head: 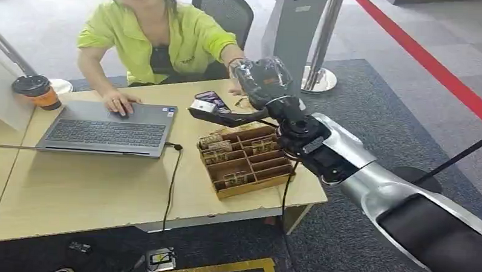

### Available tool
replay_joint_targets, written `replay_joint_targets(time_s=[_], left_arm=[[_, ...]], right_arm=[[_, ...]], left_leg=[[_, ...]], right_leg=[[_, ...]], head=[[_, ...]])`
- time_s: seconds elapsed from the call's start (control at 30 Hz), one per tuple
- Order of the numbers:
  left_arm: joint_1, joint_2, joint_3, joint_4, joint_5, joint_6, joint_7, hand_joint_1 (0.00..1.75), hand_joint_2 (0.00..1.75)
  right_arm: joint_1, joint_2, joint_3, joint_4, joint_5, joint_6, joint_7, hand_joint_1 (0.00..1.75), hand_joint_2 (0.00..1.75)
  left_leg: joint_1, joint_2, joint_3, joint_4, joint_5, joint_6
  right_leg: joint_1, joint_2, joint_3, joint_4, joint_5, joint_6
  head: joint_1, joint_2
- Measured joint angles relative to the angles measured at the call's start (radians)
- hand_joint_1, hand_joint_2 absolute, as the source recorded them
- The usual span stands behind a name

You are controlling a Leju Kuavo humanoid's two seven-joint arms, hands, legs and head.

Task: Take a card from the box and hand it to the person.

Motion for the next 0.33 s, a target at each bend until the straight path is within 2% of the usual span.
replay_joint_targets(time_s=[0.17, 0.33], left_arm=[[-0.005, -0.002, -0.009, 0.000, -0.006, 0.000, 0.008, 0.00, 1.75], [-0.007, -0.004, -0.017, 0.000, -0.009, 0.000, 0.008, 0.00, 1.75]], right_arm=[[-0.042, 0.058, 0.029, 0.134, 0.056, 0.013, 0.052, 1.75, 1.75], [-0.065, 0.084, 0.057, 0.226, 0.115, 0.053, 0.112, 1.75, 1.75]], left_leg=[[0.000, 0.000, 0.000, 0.000, 0.000, 0.000], [0.000, -0.001, 0.000, 0.000, 0.000, 0.000]], right_leg=[[0.000, 0.000, 0.000, 0.000, 0.000, 0.000], [0.000, 0.000, 0.000, 0.000, 0.000, 0.000]], head=[[0.000, 0.000], [0.000, 0.000]])
